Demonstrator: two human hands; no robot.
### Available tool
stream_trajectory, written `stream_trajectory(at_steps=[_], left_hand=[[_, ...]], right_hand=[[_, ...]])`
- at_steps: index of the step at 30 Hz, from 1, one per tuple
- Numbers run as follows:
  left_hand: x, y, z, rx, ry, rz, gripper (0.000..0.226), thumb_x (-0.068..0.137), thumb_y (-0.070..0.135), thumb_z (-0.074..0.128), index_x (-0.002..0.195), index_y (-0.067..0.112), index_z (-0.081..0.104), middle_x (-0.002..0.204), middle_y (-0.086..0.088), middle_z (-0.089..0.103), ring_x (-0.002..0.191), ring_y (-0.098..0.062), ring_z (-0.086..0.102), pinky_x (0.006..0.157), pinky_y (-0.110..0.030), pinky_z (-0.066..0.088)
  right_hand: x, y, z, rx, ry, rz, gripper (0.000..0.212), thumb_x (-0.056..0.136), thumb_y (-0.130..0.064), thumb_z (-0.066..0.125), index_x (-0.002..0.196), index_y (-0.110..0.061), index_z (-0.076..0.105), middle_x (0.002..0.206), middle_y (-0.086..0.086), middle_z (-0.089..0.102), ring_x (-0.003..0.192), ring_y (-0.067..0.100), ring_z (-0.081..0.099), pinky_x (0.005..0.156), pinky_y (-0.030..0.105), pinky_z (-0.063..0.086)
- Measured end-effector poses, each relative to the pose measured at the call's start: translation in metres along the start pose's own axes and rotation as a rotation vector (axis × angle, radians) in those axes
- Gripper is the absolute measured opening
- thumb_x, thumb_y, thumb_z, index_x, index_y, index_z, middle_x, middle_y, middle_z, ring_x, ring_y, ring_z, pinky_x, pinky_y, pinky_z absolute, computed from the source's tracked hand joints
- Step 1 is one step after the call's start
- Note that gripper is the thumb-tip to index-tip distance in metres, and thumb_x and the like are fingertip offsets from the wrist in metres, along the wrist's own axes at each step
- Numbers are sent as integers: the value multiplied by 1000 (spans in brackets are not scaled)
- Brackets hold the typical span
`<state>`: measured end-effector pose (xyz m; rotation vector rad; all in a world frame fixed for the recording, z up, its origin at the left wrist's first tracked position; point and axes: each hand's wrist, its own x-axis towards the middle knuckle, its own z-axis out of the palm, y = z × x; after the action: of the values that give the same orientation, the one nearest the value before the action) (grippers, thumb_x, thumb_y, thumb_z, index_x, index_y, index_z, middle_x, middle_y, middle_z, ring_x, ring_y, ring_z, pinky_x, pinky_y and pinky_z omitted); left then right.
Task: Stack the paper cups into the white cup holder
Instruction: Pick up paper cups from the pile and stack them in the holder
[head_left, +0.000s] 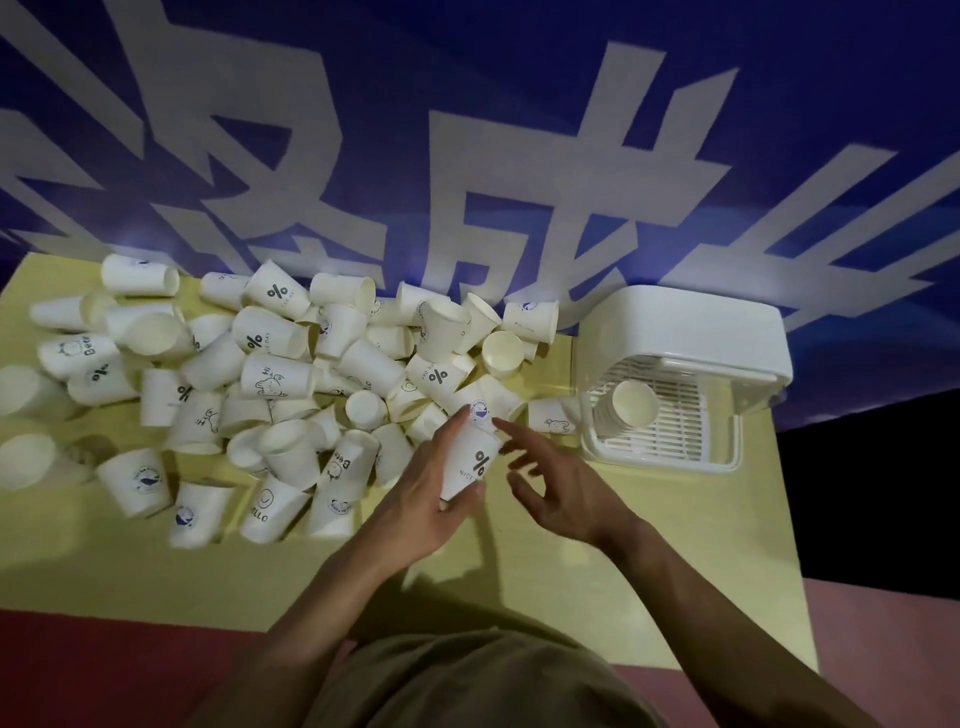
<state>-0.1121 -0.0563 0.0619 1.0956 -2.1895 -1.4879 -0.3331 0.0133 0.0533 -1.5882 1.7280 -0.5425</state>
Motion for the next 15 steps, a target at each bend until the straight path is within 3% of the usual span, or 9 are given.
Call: stream_trajectory(at_steps=[3,6,10,13,15], left_hand=[[-4,-15,-11,57,32,-19,78,96,32,65,154,44,15,150,11,35,128,3,38,98,-20,38],[-9,-27,-22,43,45,-45,67,92,33,70,140,41,24,138,6,44,119,-13,51,91,-29,46],[-19,-37,-33,42,34,-118,63,89,50,70,131,42,24,135,10,40,111,-11,52,86,-33,51],[-27,-39,-42,3,1,-184,55,90,51,69,124,46,26,127,10,45,104,-3,55,83,-36,55],[-31,-41,-46,-13,2,-232,53,89,48,70,122,46,28,121,11,48,100,-4,57,81,-38,56]], right_hand=[[27,44,13,-203,206,88,57,88,-17,66,143,-14,51,129,14,57,110,28,62,87,47,57],[49,83,25,-447,185,234,60,70,-5,73,127,2,57,123,34,52,106,53,56,82,62,54],[72,85,25,-646,116,338,72,71,1,67,141,-6,49,138,25,49,117,48,48,95,58,50],[88,90,23,-800,-6,407,71,85,-12,65,148,-15,34,144,11,46,129,36,39,103,44,45],[94,91,25,-879,-70,420,67,88,-20,65,146,-17,32,140,9,49,129,34,40,106,43,39]])
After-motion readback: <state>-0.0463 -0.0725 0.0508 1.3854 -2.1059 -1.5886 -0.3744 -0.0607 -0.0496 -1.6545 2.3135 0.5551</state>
